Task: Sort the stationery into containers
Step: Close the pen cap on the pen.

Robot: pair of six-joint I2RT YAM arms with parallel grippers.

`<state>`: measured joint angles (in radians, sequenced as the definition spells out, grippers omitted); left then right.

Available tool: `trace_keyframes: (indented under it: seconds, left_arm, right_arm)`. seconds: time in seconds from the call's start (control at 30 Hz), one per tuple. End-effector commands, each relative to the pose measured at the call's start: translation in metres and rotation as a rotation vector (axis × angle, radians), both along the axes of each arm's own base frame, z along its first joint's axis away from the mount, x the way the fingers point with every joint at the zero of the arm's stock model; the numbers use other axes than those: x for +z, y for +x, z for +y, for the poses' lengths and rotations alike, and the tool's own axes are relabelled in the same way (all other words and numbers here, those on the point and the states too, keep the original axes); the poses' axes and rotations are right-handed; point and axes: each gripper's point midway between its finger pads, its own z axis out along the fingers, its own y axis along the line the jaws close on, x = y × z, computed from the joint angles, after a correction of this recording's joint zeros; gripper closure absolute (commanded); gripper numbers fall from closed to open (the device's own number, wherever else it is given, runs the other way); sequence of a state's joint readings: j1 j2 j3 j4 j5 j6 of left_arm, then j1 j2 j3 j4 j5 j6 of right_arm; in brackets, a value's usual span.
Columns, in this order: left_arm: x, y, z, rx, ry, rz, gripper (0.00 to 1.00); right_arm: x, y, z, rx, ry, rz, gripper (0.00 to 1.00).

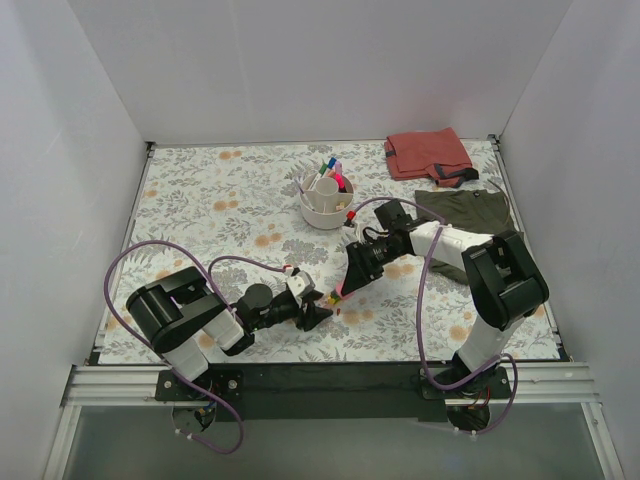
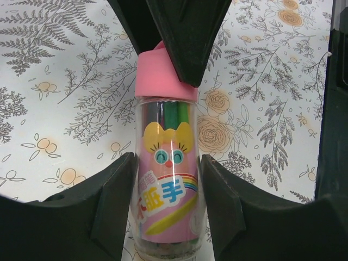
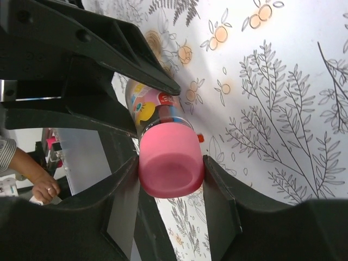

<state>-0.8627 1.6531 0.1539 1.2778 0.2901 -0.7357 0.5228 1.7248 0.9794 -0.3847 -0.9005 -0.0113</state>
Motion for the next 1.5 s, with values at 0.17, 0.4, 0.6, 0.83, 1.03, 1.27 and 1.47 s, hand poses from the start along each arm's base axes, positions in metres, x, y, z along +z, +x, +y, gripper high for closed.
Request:
trace_keyframes:
  seconds: [0.17, 0.4, 0.6, 0.83, 1.03, 1.27, 1.47]
  left_arm:
    - [0.028, 0.012, -0.006, 0.0, -0.059, -0.174, 1.0]
    - [0.016, 0.014, -0.003, -0.003, -0.004, -0.198, 1.0]
    - [0.015, 0.015, -0.01, -0.02, 0.008, -0.211, 1.0]
    - [0.014, 0.014, -0.014, -0.027, 0.01, -0.212, 1.0]
    - [0.016, 0.011, -0.021, -0.06, 0.021, -0.269, 1.0]
    - [0.012, 0.011, -0.022, -0.064, 0.055, -0.292, 1.0]
    - [0.014, 0.022, -0.024, -0.016, 0.062, -0.313, 1.0]
  right_arm:
    - [0.065, -0.04, 0.028, 0.161, 0.294, 0.24, 0.99]
    - [0.056, -0.04, 0.028, 0.111, 0.22, 0.282, 0.99]
    - [0.026, -0.047, 0.017, -0.067, 0.0, 0.394, 0.99]
    - [0.016, -0.04, 0.014, -0.167, -0.13, 0.4, 0.99]
    - [0.013, -0.047, 0.017, -0.204, -0.13, 0.531, 0.99]
    - [0.029, -0.062, 0.027, -0.244, -0.063, 0.816, 0.99]
    - [0.051, -0.046, 0.038, -0.265, -0.011, 0.792, 0.99]
